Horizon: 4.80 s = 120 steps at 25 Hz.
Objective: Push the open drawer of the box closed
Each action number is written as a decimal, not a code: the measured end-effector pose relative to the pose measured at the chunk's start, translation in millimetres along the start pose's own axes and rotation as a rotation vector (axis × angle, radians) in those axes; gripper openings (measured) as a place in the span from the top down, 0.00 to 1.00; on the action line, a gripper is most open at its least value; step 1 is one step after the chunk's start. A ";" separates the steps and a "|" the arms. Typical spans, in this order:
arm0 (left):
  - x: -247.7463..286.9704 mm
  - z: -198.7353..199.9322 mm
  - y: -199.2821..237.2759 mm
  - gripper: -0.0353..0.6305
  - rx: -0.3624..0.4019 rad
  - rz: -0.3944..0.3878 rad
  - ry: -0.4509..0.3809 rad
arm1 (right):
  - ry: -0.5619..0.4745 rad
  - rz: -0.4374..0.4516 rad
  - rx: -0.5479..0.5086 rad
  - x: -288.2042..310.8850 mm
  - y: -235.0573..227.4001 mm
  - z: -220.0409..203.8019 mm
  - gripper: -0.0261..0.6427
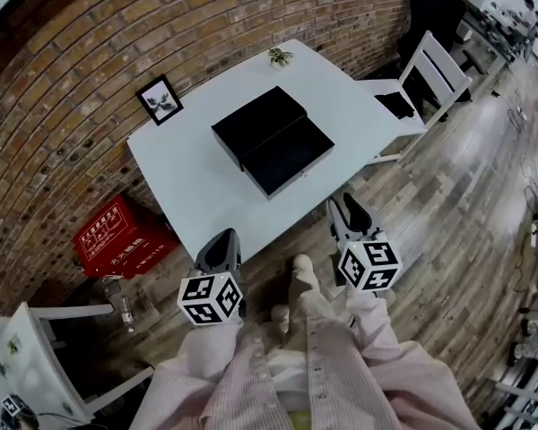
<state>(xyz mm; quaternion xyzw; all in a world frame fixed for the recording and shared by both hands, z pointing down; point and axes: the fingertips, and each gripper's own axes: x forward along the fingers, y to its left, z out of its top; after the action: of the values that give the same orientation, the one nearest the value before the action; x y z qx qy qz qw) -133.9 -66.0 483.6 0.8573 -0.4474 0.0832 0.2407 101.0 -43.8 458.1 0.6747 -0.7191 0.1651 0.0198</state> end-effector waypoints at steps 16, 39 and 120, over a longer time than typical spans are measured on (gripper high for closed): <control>70.4 -22.3 14.7 0.95 -0.135 0.131 0.102 | 0.204 0.149 -0.076 85.3 -28.2 -35.0 0.78; 101.0 -50.9 28.1 0.95 -0.304 0.293 0.124 | 0.484 0.381 -0.149 144.8 -20.1 -96.4 0.78; 141.9 -3.3 68.8 0.95 -0.273 0.251 0.105 | 0.585 0.356 -0.163 204.3 -0.6 -96.1 0.86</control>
<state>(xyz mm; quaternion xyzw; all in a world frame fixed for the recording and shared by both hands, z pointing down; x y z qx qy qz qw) -106.1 -200.9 560.6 0.7486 -0.5448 0.0957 0.3656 64.8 -215.3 600.3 0.4592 -0.8003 0.2940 0.2496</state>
